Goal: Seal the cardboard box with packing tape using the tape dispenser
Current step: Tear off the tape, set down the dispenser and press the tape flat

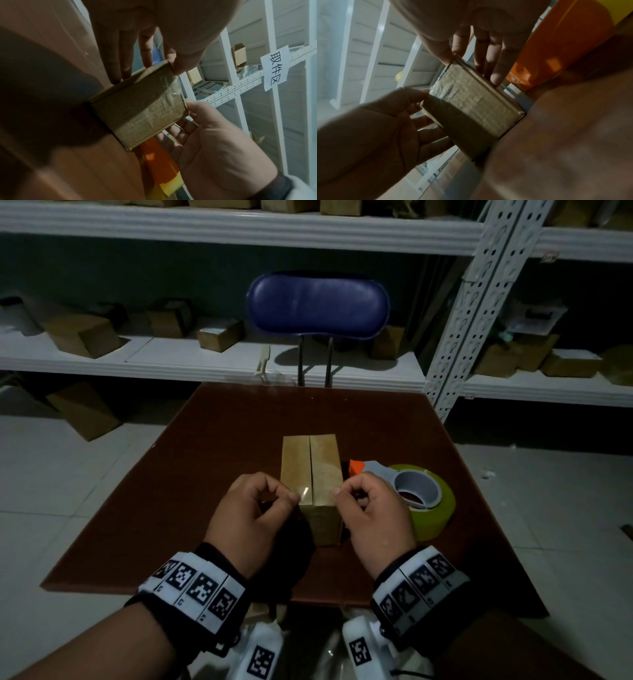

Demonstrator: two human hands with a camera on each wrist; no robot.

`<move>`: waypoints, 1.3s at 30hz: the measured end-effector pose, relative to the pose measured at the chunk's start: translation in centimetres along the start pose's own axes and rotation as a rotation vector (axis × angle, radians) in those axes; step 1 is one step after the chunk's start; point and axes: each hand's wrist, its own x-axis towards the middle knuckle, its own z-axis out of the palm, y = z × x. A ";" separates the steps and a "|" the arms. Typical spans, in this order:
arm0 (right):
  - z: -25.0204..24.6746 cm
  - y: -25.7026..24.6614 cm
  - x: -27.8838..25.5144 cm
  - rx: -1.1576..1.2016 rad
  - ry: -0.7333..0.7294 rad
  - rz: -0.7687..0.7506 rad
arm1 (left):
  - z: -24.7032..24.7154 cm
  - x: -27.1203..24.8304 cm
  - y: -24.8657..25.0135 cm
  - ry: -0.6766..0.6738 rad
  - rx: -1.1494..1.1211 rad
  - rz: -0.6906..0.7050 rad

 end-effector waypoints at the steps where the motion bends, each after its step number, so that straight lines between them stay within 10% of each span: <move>1: 0.1 0.1 0.1 0.003 0.008 0.013 | 0.1 0.1 0.0 0.008 0.003 -0.005; 24: 1.4 -3.1 0.0 0.347 -0.118 0.316 | 1.8 1.2 -1.4 -0.104 -0.485 -0.396; 39: 3.0 -1.6 0.6 0.279 -0.138 0.279 | 2.2 1.2 -0.1 -0.049 -0.276 -0.247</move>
